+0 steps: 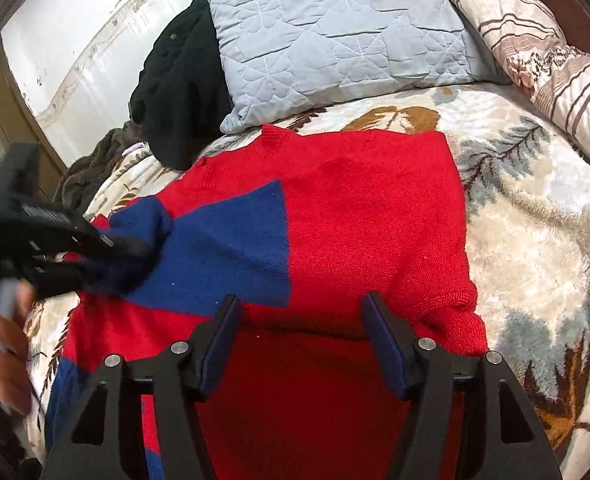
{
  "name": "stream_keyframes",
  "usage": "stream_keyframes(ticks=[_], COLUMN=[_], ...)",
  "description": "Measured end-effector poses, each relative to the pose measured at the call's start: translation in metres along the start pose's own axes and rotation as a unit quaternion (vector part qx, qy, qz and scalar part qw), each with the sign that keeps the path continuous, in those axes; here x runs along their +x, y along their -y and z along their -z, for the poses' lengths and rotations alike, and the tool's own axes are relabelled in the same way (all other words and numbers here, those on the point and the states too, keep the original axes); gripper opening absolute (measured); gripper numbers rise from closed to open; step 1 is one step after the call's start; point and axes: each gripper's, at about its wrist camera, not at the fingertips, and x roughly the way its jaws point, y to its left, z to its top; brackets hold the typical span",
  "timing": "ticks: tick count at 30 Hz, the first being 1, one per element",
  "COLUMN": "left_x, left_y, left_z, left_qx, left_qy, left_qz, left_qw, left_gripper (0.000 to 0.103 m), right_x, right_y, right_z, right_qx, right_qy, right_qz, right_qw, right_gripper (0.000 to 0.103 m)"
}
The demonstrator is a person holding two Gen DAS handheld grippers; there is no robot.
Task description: Fold small clothes
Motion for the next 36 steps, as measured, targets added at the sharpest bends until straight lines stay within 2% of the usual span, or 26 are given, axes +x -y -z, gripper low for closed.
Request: stream_keyframes(ticks=[2, 4, 7, 9, 12, 14, 16, 19, 21, 23, 26, 28, 29, 30, 31, 36], left_x=[0.0, -0.006, -0.031, -0.06, -0.087, -0.092, -0.086, -0.072, -0.068, -0.066, -0.065, -0.068, -0.067, -0.064, -0.062, -0.061], left_y=[-0.001, 0.0, -0.015, -0.042, -0.091, -0.123, -0.149, -0.178, -0.184, -0.186, -0.185, -0.187, -0.185, -0.183, -0.181, -0.178], left_z=[0.004, 0.006, 0.014, 0.024, 0.035, 0.036, 0.031, 0.025, 0.021, 0.016, 0.012, 0.009, 0.008, 0.007, 0.006, 0.006], left_qx=[0.013, 0.027, 0.022, 0.004, -0.045, -0.077, -0.11, -0.163, -0.181, -0.185, -0.184, -0.182, -0.179, -0.175, -0.173, -0.167], left_qy=[0.008, 0.002, -0.002, 0.026, 0.068, 0.083, 0.081, 0.072, 0.066, 0.068, 0.077, 0.076, 0.076, 0.077, 0.077, 0.08], left_qz=[0.001, 0.014, 0.056, 0.096, 0.122, 0.119, 0.121, 0.165, 0.184, 0.191, 0.179, 0.178, 0.174, 0.169, 0.167, 0.155], left_qw=[0.9999, 0.9995, 0.9982, 0.995, 0.9892, 0.9864, 0.9833, 0.9701, 0.9638, 0.9616, 0.9635, 0.964, 0.9654, 0.9669, 0.9676, 0.9704], left_gripper=[0.023, 0.034, 0.039, 0.052, 0.064, 0.064, 0.064, 0.064, 0.064, 0.064, 0.064, 0.064, 0.064, 0.064, 0.064, 0.064], right_x=[0.0, 0.001, 0.002, 0.003, 0.003, -0.001, -0.001, 0.009, 0.019, 0.033, 0.052, 0.064, 0.067, 0.068, 0.067, 0.039], right_y=[0.0, -0.001, -0.004, -0.006, -0.012, -0.024, -0.045, -0.089, -0.117, -0.146, -0.173, -0.176, -0.175, -0.174, -0.17, -0.129], right_z=[0.0, 0.0, 0.0, -0.001, -0.006, -0.011, -0.016, -0.022, -0.022, -0.021, -0.02, -0.024, -0.026, -0.028, -0.03, -0.044], right_qx=[0.0, -0.003, -0.01, -0.015, -0.025, -0.04, -0.064, -0.112, -0.145, -0.186, -0.222, -0.217, -0.213, -0.207, -0.196, -0.112], right_qy=[-0.001, -0.001, -0.004, -0.007, -0.013, -0.004, -0.002, -0.012, -0.018, -0.025, -0.016, -0.019, -0.021, -0.022, -0.026, 0.011], right_qz=[0.0, 0.002, 0.008, 0.012, 0.028, 0.029, 0.008, -0.014, -0.027, -0.023, 0.012, 0.018, 0.015, 0.008, -0.002, -0.019], right_qw=[1.0, 1.0, 1.0, 1.0, 0.999, 0.999, 0.998, 0.994, 0.989, 0.982, 0.975, 0.976, 0.977, 0.978, 0.98, 0.993], right_gripper=[0.066, 0.067, 0.068, 0.069, 0.068, 0.07, 0.07, 0.07, 0.068, 0.068, 0.068, 0.063, 0.046, 0.018, 0.008, 0.008])
